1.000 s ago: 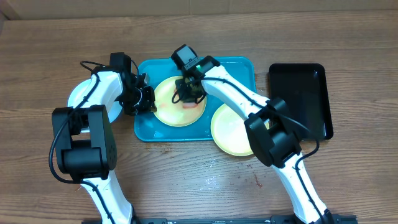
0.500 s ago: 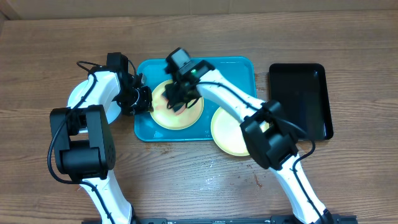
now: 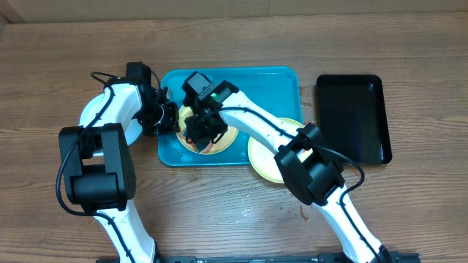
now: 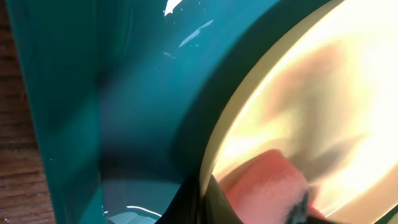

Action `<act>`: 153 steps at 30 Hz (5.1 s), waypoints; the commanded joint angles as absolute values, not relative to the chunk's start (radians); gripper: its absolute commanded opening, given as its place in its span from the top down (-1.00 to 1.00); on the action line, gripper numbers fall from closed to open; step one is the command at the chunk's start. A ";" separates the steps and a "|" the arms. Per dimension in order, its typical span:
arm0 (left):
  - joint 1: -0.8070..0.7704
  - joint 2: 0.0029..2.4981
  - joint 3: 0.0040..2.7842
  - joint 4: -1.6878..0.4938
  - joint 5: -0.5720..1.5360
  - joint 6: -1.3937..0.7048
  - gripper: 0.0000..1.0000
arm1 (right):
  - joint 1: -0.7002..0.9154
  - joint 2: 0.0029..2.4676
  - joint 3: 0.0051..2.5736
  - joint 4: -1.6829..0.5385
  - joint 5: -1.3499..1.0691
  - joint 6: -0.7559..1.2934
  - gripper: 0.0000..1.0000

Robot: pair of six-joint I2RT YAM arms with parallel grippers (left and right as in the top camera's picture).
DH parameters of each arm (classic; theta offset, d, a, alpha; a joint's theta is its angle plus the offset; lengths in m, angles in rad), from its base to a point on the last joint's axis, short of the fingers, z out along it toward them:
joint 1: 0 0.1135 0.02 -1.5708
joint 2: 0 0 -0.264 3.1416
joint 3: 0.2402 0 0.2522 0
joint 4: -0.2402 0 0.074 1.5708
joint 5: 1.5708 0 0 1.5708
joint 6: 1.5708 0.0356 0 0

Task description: Clean dirty plates on tray and stack at the side

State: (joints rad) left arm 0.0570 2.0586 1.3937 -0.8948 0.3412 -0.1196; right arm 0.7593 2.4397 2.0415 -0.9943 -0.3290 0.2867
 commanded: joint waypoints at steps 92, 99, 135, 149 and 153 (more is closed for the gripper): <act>-0.548 1.644 1.406 -0.972 -1.283 -0.382 0.91 | 0.371 2.396 2.762 -1.605 -0.181 0.287 0.92; -0.500 1.644 1.406 -0.989 -0.878 -0.383 0.92 | 0.371 2.396 2.762 -1.608 -0.181 0.287 0.93; 0.609 1.647 1.113 -0.653 0.095 -0.370 0.91 | 0.371 2.396 2.762 -1.608 -0.187 0.287 0.92; 0.558 1.647 1.116 -0.625 0.184 -0.268 0.11 | 0.372 2.396 2.762 -1.612 -0.204 0.287 0.93; 0.494 1.646 1.144 -0.654 0.238 -0.219 0.06 | 0.372 2.396 2.762 -1.612 -0.204 0.287 0.92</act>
State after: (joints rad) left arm 0.5442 1.6661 1.1152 -0.6369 0.1612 -0.2905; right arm 0.3676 2.4355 2.7396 -1.6161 -0.1951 0.2874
